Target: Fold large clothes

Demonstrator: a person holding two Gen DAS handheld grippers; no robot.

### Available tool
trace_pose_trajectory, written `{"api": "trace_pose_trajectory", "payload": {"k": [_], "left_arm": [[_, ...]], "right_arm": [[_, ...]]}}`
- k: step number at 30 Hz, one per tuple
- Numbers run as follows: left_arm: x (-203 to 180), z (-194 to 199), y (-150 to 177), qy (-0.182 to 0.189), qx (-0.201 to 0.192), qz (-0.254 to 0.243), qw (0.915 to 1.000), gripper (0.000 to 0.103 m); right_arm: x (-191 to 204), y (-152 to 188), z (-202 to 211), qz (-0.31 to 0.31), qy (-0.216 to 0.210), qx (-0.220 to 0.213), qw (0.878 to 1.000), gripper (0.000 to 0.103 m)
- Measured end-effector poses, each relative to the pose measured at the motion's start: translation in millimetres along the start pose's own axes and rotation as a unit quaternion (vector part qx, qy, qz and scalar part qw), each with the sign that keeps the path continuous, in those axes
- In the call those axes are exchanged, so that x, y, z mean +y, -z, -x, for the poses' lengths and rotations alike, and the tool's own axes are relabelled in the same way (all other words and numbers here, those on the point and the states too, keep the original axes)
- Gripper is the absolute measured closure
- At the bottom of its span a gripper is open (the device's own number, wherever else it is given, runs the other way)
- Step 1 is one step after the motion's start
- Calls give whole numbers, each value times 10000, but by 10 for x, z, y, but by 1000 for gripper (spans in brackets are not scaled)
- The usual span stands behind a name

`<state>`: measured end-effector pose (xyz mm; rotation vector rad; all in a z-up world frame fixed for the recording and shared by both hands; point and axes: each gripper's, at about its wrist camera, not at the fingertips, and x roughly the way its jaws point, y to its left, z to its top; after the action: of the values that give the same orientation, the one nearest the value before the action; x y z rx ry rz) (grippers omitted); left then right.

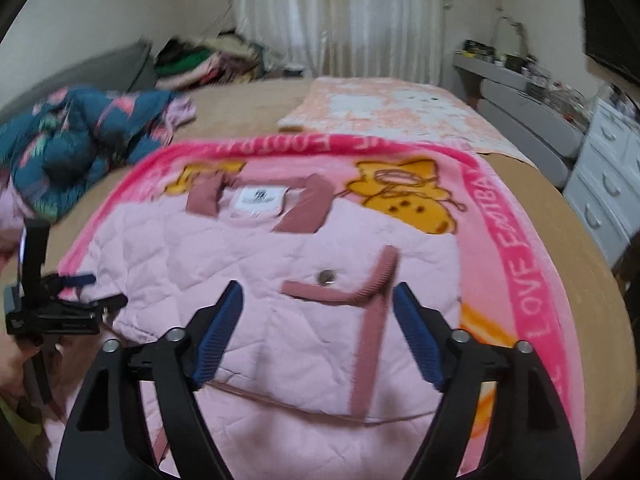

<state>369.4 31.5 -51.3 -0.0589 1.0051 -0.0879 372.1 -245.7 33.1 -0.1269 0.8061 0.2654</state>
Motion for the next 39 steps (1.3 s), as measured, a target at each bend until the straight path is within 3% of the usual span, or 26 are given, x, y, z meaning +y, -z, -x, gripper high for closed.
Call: {"api": "trace_pose_trajectory", "payload": {"k": [6, 11, 13, 15, 22, 31, 39], "left_arm": [[0, -6, 15, -14, -18, -15, 10000, 9], [-26, 1, 12, -67, -48, -23, 10000, 9], [-36, -5, 12, -57, -49, -30, 10000, 8], [-50, -5, 13, -45, -42, -64, 10000, 8], [-71, -58, 40, -59, -80, -95, 9999, 8], [-63, -61, 42, -63, -62, -89, 9999, 8], [-85, 93, 85, -81, -35, -112, 9999, 9]], "right_arm": [[284, -76, -226, 385, -264, 425, 9980, 22], [371, 3, -668, 403, -278, 1119, 9925, 22], [360, 96, -851, 373, -370, 1407, 9887, 11], [399, 178, -976, 534, -293, 1554, 9860, 9], [497, 329, -1141, 603, 6, 1480, 9872, 6], [442, 362, -1113, 518, -12, 1252, 9908, 6], [383, 435, -803, 400, -190, 959, 9944, 5]]}}
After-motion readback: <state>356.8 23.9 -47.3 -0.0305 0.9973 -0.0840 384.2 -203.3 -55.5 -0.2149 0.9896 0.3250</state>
